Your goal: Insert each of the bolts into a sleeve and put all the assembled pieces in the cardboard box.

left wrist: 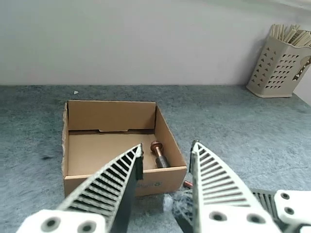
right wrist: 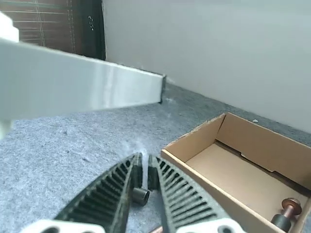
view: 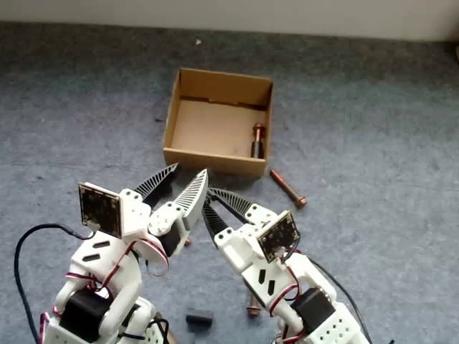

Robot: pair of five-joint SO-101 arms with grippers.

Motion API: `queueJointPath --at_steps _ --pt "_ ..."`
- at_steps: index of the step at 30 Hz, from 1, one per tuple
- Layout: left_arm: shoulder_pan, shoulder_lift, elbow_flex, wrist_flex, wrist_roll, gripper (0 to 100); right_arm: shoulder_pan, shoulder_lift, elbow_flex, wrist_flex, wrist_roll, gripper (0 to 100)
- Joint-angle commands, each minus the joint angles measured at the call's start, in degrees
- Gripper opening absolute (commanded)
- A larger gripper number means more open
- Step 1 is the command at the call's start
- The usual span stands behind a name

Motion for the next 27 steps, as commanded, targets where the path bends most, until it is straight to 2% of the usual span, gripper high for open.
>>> queueJointPath --at_steps 1,5,7,10,14,19,27 --pt "-5.4 0.6 -3.0 0.1 -1.6 18 2.2 -0.5 7.1 5.8 -0.4 0.5" --pt "-12.6 0.7 -5.8 2.3 -1.8 18 4.4 -0.4 -0.2 17.8 -2.0 0.5" --pt "-14.2 0.7 -6.7 4.8 -5.1 18 4.4 -0.4 -5.1 23.3 -1.9 0.5" --pt "-14.5 0.7 -6.7 8.6 -9.8 18 4.3 1.0 -10.2 25.3 -0.5 0.6" --pt "-15.9 0.7 -5.1 12.8 -13.5 18 4.4 11.0 -10.8 25.3 2.3 0.6" --pt "-21.9 0.7 1.0 12.7 -14.0 18 4.9 29.2 -21.8 27.4 -3.6 0.6" --pt "-28.0 0.0 8.7 12.7 -18.9 18 5.3 57.0 -47.7 48.0 -19.5 1.2"
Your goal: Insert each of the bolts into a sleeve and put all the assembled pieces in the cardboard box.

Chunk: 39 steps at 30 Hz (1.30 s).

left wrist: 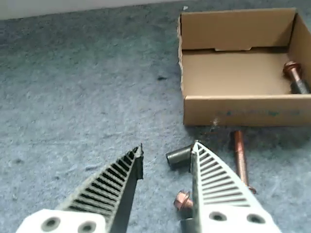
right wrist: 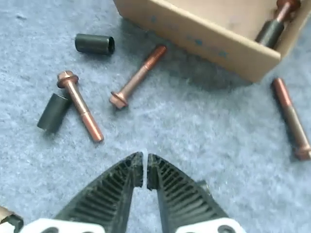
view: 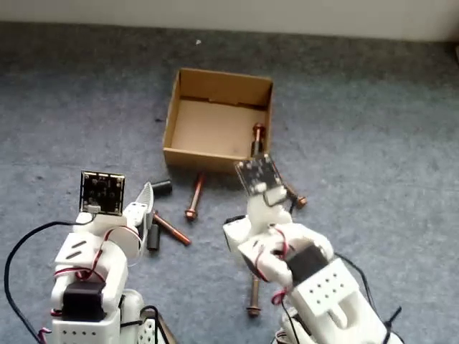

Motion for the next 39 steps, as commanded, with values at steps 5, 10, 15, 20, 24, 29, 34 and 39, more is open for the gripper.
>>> queueJointPath --at_steps 5,10,15,20,24,29,34,39 --pt "-5.7 -0.6 2.4 0.6 -1.3 18 0.7 20.7 -18.2 15.7 -15.1 15.5" --pt "-7.5 -0.6 3.7 0.6 -1.3 18 0.7 29.1 -19.9 16.7 -17.7 18.8" --pt "-9.2 -0.6 7.2 0.5 -1.3 18 0.7 34.9 -19.7 11.8 -21.0 18.8" --pt "-10.3 -0.6 10.9 0.3 -1.3 18 3.6 39.0 -19.6 7.3 -22.2 18.8" --pt "-10.1 -0.6 12.8 0.3 -1.3 18 6.8 42.9 -19.6 4.5 -22.5 18.8" --pt "-10.0 -0.6 13.1 0.3 -1.3 18 7.0 48.6 -19.6 4.3 -22.5 18.8" --pt "-10.0 -0.6 13.3 0.3 -1.3 18 6.8 52.4 -19.6 4.3 -22.5 18.5" --pt "-10.0 -0.6 13.4 0.4 -1.3 18 6.8 53.8 -20.0 4.2 -21.8 0.8"
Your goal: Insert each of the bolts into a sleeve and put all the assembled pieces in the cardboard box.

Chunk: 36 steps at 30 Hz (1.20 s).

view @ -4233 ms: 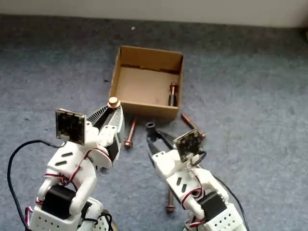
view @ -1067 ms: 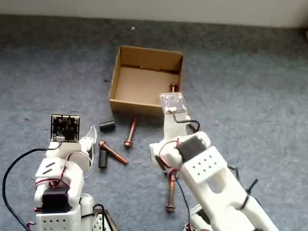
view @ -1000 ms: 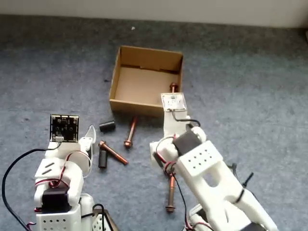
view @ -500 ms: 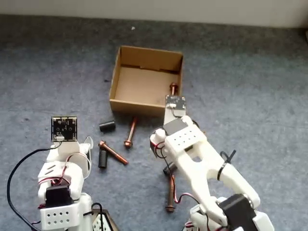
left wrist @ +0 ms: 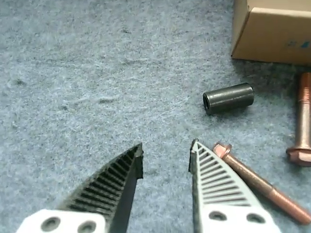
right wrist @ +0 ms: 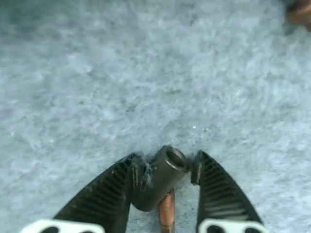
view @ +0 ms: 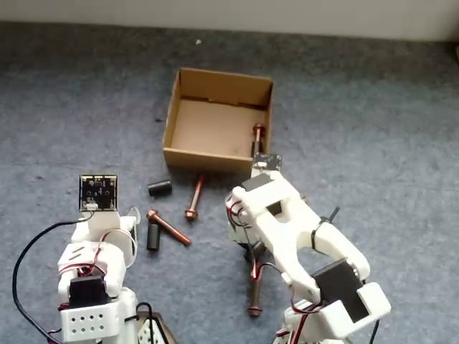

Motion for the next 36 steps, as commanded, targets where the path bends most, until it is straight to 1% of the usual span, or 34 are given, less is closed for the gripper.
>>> queueJointPath --at_steps 1,2,5,11,19,28,36 --pt "-0.1 -0.6 -0.2 0.4 -0.3 18 0.7 -0.5 -2.1 -0.4 1.3 0.1" --pt "-0.1 -0.6 -0.2 0.4 -0.3 18 0.7 -0.6 -2.1 0.0 2.7 1.5" --pt "0.0 -0.6 0.5 0.4 -0.3 18 0.7 -0.6 -2.2 0.0 5.3 0.3" --pt "0.0 -0.6 2.8 0.2 -0.3 18 0.8 -4.2 -2.2 -0.3 5.5 0.5" --pt "-0.2 -0.6 5.5 0.2 -0.4 18 1.0 -22.9 -1.4 -0.3 5.5 0.5" --pt "-0.4 -0.5 5.5 0.5 -0.1 18 6.5 -41.7 4.8 -0.5 5.5 0.5" --pt "-0.4 -0.3 5.5 0.5 0.0 18 6.8 -58.5 12.4 -1.4 5.5 0.5"
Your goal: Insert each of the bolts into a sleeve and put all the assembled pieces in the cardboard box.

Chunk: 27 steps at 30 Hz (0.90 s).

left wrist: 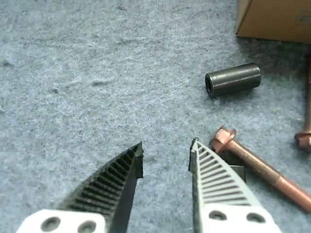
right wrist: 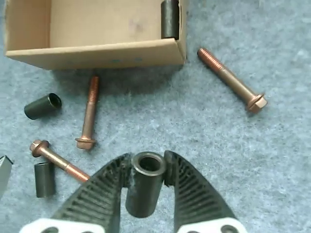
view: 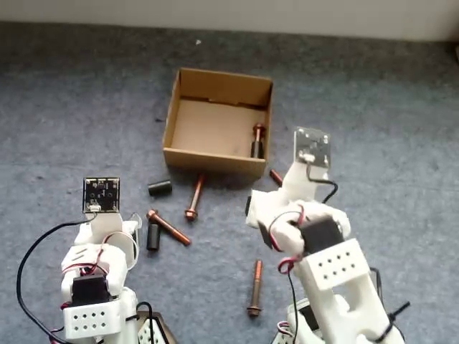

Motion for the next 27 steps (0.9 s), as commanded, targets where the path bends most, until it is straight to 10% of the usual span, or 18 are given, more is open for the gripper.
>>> queueJointPath --at_steps 1,18,27 --pt "-0.3 0.1 1.4 0.5 0.2 18 1.7 -8.9 2.4 -2.7 0.9 0.5" --pt "-0.2 -0.4 1.4 10.3 0.1 18 2.9 -47.5 32.1 -21.5 6.4 0.5" --pt "-0.2 -0.4 1.4 10.3 0.1 18 14.9 -51.6 41.4 -37.6 6.0 0.5"
